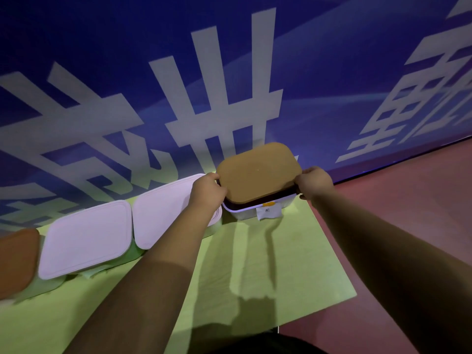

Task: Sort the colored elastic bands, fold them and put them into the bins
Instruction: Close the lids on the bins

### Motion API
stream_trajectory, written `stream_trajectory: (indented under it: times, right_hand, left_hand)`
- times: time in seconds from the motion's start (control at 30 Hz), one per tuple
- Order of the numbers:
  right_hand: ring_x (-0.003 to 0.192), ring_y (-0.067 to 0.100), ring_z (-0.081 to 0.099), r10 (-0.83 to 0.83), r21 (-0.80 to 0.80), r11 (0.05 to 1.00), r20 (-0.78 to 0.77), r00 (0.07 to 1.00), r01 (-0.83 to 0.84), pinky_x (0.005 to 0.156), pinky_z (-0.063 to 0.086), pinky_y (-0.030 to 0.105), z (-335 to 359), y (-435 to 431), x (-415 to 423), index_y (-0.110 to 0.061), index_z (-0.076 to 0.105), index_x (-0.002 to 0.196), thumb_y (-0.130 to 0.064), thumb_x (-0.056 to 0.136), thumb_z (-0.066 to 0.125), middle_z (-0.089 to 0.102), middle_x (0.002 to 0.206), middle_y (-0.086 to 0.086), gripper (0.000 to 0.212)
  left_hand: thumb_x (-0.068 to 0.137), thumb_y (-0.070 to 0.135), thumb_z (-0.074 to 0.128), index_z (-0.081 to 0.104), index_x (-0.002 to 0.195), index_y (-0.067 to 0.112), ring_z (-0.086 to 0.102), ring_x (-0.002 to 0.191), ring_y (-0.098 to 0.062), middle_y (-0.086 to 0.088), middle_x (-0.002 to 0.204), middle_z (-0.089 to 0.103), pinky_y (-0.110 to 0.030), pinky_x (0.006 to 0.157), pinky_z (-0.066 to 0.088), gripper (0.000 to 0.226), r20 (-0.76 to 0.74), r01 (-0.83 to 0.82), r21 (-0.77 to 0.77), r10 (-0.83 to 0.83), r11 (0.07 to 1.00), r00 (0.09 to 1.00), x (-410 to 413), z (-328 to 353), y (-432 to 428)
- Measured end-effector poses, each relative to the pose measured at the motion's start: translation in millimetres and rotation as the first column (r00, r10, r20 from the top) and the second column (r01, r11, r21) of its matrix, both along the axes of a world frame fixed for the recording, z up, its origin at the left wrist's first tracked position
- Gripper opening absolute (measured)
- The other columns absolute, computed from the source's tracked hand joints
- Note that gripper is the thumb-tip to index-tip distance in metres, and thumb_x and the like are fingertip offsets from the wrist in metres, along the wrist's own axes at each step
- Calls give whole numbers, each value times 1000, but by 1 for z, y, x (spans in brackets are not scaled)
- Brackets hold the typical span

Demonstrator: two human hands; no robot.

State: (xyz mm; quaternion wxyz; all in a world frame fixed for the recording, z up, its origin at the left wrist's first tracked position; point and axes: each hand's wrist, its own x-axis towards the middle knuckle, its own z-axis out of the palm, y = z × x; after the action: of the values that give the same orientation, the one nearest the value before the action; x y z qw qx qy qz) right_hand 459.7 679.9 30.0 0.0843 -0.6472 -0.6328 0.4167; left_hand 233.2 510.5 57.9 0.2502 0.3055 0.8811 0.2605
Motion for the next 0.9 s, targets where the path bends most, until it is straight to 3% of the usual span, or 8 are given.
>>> stream_trajectory:
  times: [0.1,0.2,0.3,0.53,0.67,0.8,0.9]
  right_hand:
    - [87,40,72,10,25,1000,40,999,-11,79,62,45,-5,-2,2,-3,67,100,-12,88,57,74,87,16,19]
    - [70,37,59,52,36,998,110,993,-56,53,36,32,-4,-7,2,-3,63,84,-12,90,56,59,69,11,13]
    - [61,29,38,74,67,994,163,984,-86,50,21,33,-4,-8,3,-10,45,73,-10,91,57,41,65,6,22]
    - [56,23,36,110,67,990,201,973,-126,49,23,32,-7,-7,5,-10,41,70,-11,93,56,41,67,7,27]
    - [57,23,39,123,69,987,236,964,-143,50,24,32,-5,-7,4,-5,49,78,-12,96,56,44,68,7,21]
    - [60,26,42,112,73,988,245,963,-133,49,25,32,-4,-8,3,-8,43,71,-11,96,56,43,68,7,29]
    - [61,26,43,38,88,995,179,983,-55,50,25,32,1,-12,4,-6,43,77,-11,97,59,43,70,7,26]
  left_hand:
    - [90,7,64,75,114,11,70,93,-34,-11,96,76,-39,84,59,26,-30,21,-27,-21,999,999,5,3,-2]
    - [89,5,61,75,106,10,66,90,-34,-11,91,74,-34,72,52,23,-60,43,-56,-46,998,997,7,4,-3]
    - [89,6,59,75,104,12,61,83,-29,-8,90,70,-27,58,39,23,-74,60,-85,-67,995,995,9,5,-4]
    - [96,6,58,73,110,11,58,83,-25,-7,98,70,-27,67,40,21,-120,27,-91,-38,995,992,14,4,-6]
    - [98,8,56,72,104,9,56,80,-24,-7,91,66,-26,61,36,17,-130,29,-101,-42,994,991,15,5,-7]
    - [97,6,58,65,94,9,52,71,-21,-8,84,63,-24,55,33,8,-120,21,-106,-34,994,992,16,8,-9]
    - [97,6,58,66,96,10,57,79,-25,-7,86,65,-26,57,36,9,-113,25,-97,-36,995,993,15,10,-10]
